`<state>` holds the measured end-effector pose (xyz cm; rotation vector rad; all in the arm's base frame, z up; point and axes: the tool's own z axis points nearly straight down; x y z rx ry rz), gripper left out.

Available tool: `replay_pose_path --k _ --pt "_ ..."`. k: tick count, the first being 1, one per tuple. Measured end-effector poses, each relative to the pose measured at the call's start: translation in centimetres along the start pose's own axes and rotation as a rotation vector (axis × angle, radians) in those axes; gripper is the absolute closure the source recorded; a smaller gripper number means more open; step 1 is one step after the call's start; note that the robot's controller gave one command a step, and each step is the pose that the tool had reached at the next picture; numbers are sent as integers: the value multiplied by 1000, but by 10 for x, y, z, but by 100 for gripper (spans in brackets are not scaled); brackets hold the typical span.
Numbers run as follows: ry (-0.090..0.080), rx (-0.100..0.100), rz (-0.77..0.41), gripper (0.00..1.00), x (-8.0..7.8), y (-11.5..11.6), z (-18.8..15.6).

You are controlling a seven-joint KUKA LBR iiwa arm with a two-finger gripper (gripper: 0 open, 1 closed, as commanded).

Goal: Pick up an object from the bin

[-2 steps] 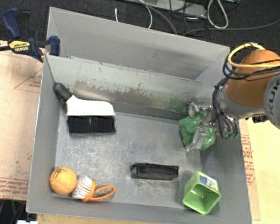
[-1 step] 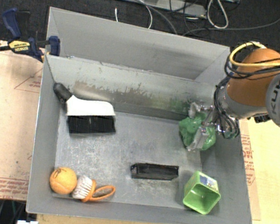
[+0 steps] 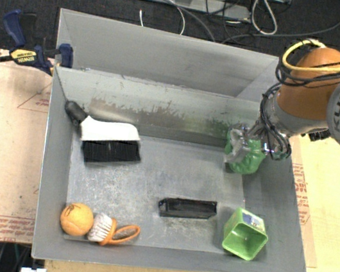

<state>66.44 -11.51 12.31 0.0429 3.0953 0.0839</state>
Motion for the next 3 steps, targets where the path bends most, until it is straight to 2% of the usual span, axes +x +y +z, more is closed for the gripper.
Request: replay_pose_path --k 1,2,3 --pt "5 5 -2 100 3 -1 -5" --pt "-2 0 -2 100 0 1 -2" --pt "-2 3 -4 100 -2 4 -60"
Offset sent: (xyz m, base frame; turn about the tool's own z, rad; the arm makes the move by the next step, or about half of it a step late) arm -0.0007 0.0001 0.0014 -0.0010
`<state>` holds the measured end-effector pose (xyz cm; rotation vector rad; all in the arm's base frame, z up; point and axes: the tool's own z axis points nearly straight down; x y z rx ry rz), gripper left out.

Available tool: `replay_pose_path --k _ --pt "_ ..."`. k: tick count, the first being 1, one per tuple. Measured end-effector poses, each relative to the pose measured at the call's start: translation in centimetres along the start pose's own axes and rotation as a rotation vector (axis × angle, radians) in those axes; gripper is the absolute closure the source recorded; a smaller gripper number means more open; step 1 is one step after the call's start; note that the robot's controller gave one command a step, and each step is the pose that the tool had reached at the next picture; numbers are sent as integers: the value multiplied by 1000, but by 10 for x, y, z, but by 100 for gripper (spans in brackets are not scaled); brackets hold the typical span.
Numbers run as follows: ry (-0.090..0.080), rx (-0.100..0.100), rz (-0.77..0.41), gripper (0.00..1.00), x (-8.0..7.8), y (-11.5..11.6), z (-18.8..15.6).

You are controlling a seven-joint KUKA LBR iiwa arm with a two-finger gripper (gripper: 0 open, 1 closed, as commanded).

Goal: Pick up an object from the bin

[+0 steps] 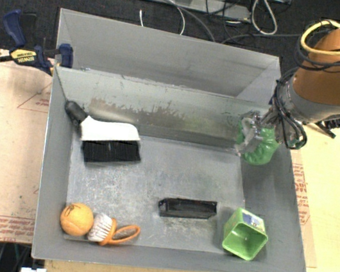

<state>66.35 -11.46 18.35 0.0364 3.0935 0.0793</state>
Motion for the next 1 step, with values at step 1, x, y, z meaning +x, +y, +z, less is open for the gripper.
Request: replay_pose_path --k 1 --pt "5 -5 1 100 1 1 4"
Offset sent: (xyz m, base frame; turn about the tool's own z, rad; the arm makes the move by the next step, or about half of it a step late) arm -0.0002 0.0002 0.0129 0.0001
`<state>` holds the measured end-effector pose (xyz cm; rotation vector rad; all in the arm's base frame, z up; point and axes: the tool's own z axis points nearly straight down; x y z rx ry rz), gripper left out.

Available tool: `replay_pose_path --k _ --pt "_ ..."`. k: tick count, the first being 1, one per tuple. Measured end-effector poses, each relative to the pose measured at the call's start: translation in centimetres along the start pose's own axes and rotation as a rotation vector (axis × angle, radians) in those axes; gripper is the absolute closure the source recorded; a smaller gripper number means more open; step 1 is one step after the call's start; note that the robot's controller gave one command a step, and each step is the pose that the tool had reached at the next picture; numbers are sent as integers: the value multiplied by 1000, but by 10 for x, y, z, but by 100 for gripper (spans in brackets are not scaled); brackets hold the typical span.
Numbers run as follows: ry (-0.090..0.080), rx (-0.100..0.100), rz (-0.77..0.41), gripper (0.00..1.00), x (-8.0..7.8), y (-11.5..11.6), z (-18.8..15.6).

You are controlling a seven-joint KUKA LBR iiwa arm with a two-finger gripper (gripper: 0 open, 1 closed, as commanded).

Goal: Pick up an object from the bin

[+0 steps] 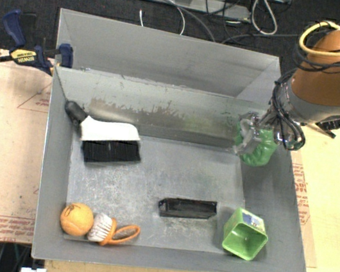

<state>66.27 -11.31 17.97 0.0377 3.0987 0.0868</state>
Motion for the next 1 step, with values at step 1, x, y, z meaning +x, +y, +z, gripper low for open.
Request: replay_pose_path --k 1 --pt "-9 4 -2 100 -2 0 -17"
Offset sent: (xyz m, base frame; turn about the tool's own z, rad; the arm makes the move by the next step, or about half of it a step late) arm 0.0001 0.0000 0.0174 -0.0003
